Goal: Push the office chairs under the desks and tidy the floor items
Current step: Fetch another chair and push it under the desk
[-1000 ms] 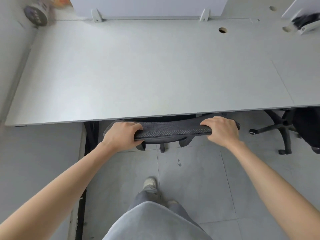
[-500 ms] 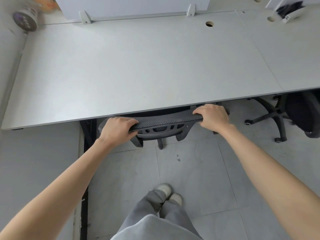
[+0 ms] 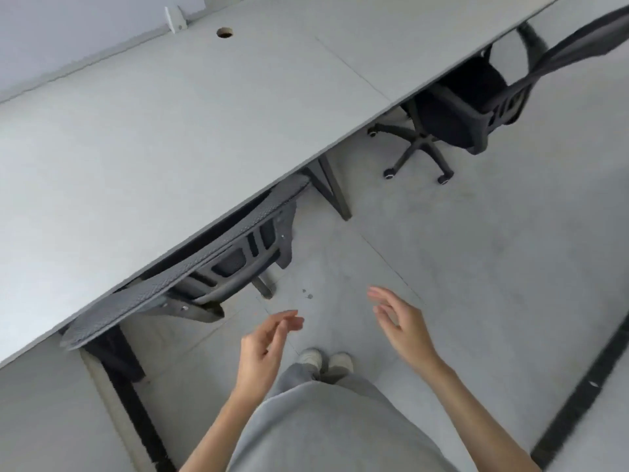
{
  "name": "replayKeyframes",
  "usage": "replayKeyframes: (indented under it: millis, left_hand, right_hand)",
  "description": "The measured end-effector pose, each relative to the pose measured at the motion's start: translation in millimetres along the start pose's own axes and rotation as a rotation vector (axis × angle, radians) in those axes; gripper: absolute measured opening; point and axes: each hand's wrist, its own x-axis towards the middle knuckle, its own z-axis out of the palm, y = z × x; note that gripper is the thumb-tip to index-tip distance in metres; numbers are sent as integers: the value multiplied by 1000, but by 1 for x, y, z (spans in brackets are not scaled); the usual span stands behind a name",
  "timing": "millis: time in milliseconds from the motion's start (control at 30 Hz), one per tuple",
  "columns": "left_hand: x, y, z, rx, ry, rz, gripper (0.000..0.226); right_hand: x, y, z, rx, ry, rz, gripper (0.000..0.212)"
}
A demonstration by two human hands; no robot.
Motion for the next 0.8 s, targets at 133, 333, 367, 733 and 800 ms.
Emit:
replayKeyframes:
  millis: [133,333,367,733,800]
  left_hand:
    - [14,23,63,86,-366,52,29]
    - [85,75,179,176,-709,179,29]
    - [95,85,203,186,-745,204,28]
    - [162,167,430,234,-782,181,26]
    - [175,172,451,263,-757,157,26]
  right_hand:
    - [-73,55,-18,129,237,284,29]
    - [-132,96,-51,333,719,526,38]
    - [-133,103,-61,360,778,550,37]
    - [-18,181,-330,447,841,390,25]
    - [8,187,-384,437,863,331,25]
